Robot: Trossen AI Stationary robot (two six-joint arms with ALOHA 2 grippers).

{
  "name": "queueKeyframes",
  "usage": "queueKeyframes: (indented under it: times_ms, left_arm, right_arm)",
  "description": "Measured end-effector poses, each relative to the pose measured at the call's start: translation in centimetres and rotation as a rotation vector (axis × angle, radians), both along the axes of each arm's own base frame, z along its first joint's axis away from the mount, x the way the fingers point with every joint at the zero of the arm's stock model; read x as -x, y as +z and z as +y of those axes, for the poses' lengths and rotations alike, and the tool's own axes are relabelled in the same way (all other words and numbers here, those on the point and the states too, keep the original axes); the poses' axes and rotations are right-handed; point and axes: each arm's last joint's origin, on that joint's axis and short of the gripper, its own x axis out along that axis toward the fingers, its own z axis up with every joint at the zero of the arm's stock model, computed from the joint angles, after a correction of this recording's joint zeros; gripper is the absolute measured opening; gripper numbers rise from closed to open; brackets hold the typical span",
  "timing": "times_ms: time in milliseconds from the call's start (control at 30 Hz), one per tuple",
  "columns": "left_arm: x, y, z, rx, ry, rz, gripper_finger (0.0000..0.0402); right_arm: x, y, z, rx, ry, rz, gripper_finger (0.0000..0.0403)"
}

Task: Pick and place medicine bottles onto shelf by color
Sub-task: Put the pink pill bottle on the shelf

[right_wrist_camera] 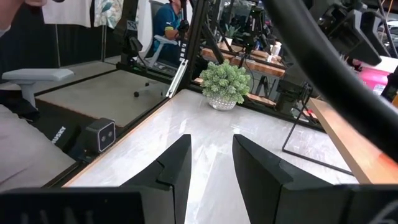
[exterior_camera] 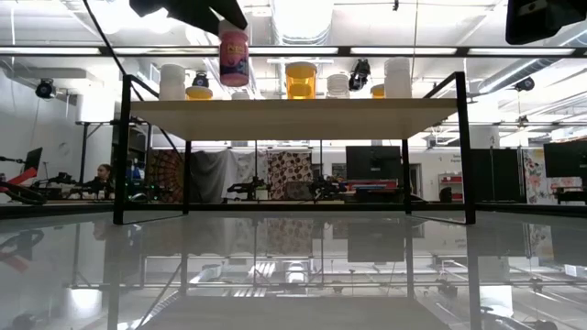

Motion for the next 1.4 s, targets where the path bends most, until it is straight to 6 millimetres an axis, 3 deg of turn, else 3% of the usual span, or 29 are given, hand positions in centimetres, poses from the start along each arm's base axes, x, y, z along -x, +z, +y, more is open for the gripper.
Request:
queueKeyframes:
  times_ms: [633, 767, 1000, 1400]
  left_arm:
    - [-0.8, -1.4, 0.4, -0.056, 0.052, 0.027, 0.0155]
    - [-1.2, -1.8, 1.0, -0.002, 0.104, -0.04, 0.0155]
    - [-1.3, -2.7, 2.0, 0.015, 0.125, -0.011, 0.0155]
    - [-1.3, -3.2, 2.3, 0.059, 0.123, -0.01, 0.0175]
  right_arm:
    - [0.0, 0.0, 0.0, 0.003, 0.0, 0.003, 0.0109]
    - [0.0, 0.0, 0.0, 0.003, 0.0, 0.003, 0.0109]
    - [0.0, 0.0, 0.0, -0.005, -0.001, 0.006, 0.0109]
    - [0.0, -0.1, 0.0, -0.007, -0.001, 0.007, 0.0109]
